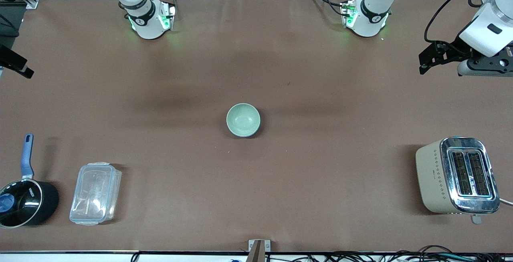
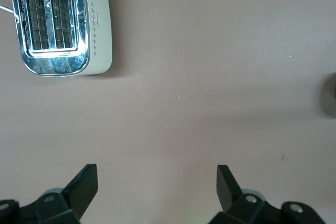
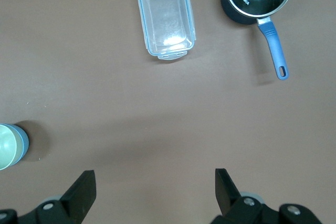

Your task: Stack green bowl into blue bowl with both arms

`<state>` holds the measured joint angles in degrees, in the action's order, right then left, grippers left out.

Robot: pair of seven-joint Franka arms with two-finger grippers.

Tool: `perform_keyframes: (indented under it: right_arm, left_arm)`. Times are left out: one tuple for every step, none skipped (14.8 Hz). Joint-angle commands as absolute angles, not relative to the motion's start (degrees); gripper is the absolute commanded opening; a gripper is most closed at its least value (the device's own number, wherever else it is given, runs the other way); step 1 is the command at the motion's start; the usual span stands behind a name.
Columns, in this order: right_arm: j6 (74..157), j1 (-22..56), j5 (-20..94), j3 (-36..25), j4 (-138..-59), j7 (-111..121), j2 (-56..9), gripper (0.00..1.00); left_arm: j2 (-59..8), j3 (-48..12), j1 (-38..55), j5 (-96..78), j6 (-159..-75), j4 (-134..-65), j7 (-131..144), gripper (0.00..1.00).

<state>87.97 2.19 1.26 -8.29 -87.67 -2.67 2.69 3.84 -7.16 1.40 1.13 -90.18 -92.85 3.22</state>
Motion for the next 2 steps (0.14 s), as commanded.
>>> perform_keyframes:
  right_arm:
    - [87.28,2.46,0.71,-7.47,-87.01,-2.11,2.64,1.00]
    - [87.28,2.37,0.53,-7.47,-87.01,-2.11,2.64,1.00]
  left_arm:
    - [2.64,-6.51,1.23,0.44,-88.95,-90.79,1.67,1.00]
    - [2.55,-6.16,1.32,0.53,-88.95,-90.44,1.67,1.00]
